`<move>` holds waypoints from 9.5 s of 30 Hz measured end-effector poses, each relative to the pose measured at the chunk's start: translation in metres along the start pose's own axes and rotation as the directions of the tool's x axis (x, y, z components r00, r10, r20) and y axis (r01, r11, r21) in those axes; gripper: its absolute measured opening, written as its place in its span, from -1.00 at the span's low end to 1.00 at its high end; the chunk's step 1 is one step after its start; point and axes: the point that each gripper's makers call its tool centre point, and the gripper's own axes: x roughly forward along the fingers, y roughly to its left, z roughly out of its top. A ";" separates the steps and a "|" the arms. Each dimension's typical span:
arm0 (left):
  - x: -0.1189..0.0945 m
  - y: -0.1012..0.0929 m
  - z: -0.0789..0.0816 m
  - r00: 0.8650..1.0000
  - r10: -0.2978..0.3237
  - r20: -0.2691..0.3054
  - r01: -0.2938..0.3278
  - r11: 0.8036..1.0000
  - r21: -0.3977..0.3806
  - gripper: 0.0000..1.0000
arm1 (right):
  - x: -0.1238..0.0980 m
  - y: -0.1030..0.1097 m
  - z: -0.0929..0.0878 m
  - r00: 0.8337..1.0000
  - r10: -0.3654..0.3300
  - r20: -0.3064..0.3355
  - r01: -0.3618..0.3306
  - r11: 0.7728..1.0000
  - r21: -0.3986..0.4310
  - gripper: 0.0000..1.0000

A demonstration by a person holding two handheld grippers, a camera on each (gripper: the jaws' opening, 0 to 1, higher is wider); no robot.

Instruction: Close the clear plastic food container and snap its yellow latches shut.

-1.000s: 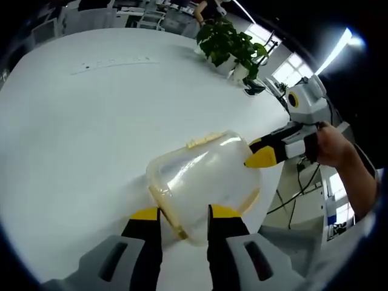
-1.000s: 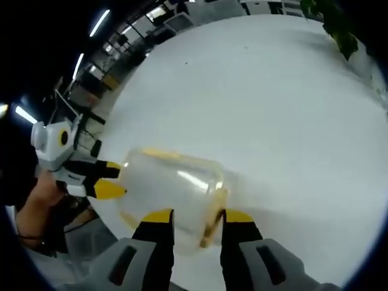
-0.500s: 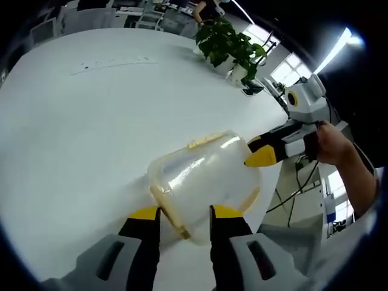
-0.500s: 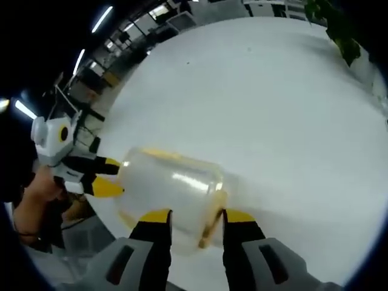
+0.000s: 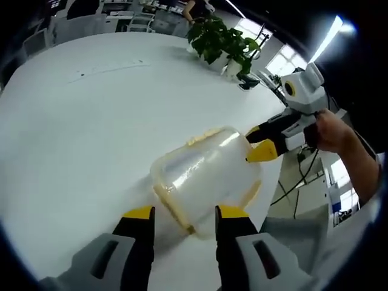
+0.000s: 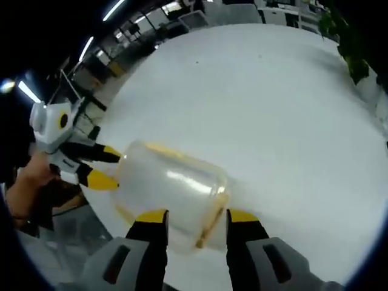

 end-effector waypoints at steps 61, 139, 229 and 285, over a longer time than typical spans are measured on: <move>-0.014 0.003 0.012 0.993 0.034 -0.117 0.050 0.761 0.647 -0.20 | -0.011 0.008 -0.006 0.975 -0.069 -0.213 -0.105 0.701 -0.705 -0.41; 0.031 -0.057 0.030 0.992 -0.064 -0.109 0.124 0.657 0.743 -0.26 | 0.020 0.057 0.030 0.981 0.052 -0.186 -0.180 0.597 -0.782 -0.46; 0.040 -0.066 0.008 0.979 0.203 0.027 -0.131 0.519 0.845 -0.14 | 0.048 0.066 0.039 0.846 0.045 -0.532 -0.478 0.505 -0.719 -0.52; 0.027 -0.058 0.006 0.992 0.098 -0.074 0.006 0.568 0.823 0.22 | 0.025 0.047 0.025 0.948 0.043 -0.317 -0.286 0.559 -0.779 -0.04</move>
